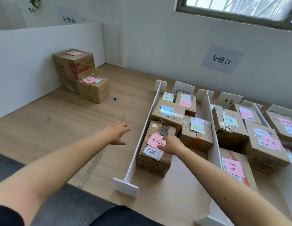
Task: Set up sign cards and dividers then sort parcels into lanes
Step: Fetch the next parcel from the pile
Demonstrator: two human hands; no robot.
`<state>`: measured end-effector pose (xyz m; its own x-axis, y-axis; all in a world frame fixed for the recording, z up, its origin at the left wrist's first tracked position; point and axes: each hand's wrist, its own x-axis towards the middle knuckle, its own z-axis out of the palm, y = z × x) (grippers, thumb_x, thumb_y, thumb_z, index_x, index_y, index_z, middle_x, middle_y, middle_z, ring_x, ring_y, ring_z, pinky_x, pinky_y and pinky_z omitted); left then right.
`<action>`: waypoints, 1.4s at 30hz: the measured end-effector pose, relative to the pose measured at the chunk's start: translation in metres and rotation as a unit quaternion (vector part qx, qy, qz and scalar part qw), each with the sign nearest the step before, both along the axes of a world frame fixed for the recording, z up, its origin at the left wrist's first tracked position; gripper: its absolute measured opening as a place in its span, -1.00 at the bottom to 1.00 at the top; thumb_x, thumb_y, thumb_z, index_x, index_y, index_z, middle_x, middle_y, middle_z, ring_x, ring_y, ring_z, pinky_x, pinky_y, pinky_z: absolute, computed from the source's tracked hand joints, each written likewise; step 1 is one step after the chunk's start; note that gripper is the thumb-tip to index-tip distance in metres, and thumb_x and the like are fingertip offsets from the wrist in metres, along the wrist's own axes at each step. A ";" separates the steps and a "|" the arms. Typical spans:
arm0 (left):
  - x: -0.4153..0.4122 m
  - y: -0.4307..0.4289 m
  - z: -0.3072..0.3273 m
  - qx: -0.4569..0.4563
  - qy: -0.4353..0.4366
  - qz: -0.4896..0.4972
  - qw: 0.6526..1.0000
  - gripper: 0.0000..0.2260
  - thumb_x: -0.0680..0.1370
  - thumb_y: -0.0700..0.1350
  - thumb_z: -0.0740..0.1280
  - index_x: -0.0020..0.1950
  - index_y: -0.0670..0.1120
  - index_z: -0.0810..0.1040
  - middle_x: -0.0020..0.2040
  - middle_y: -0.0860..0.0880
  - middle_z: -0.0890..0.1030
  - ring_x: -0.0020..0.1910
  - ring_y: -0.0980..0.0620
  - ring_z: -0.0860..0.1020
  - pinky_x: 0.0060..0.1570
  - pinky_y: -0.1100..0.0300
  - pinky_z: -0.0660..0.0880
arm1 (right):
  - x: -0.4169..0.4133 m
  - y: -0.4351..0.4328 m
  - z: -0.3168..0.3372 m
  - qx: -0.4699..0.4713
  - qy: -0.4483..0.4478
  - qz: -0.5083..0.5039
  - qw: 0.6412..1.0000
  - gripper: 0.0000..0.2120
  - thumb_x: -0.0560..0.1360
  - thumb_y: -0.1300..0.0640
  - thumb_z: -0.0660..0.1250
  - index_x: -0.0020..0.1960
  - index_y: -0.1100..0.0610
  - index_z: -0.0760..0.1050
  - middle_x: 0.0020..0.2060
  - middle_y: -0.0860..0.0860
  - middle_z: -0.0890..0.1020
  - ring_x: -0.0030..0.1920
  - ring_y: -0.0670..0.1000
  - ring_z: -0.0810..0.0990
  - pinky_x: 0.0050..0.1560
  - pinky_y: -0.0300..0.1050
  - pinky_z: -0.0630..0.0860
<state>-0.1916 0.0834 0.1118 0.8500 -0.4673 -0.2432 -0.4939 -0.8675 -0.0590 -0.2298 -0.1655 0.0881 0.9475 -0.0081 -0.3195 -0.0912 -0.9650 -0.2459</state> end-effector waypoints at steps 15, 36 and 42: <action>-0.053 0.189 0.034 0.074 -0.135 0.317 0.936 -0.10 0.35 0.28 0.41 0.53 0.04 0.03 0.44 0.00 0.28 0.40 -0.04 0.29 0.31 0.02 0.29 | 0.046 0.163 0.039 0.087 -0.204 0.162 0.961 -0.30 0.42 0.09 0.43 0.45 0.06 0.17 0.38 0.11 0.30 0.35 0.17 0.31 0.34 0.07 0.35; -0.014 0.371 0.061 -0.043 -0.188 0.371 0.909 -0.16 0.37 0.17 0.39 0.52 0.02 0.03 0.43 -0.02 0.25 0.37 -0.05 0.29 0.25 0.03 0.29 | 0.080 0.374 0.060 0.058 -0.213 0.154 0.963 -0.30 0.38 0.03 0.45 0.40 0.10 0.19 0.32 0.16 0.25 0.29 0.20 0.35 0.30 0.07 0.37; 0.010 0.417 0.066 -0.072 -0.193 0.351 0.913 -0.19 0.37 0.18 0.38 0.51 0.04 0.07 0.43 -0.02 0.25 0.37 -0.05 0.29 0.24 0.05 0.29 | 0.092 0.415 0.062 0.066 -0.205 0.109 0.970 -0.31 0.39 0.00 0.41 0.42 0.09 0.19 0.30 0.14 0.25 0.27 0.18 0.35 0.27 0.08 0.39</action>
<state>-0.1812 0.5000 0.1779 0.9619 0.2229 0.1584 0.2213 -0.9748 0.0284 -0.1382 0.2494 0.1505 0.9700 0.2217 0.0998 0.2427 -0.9084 -0.3406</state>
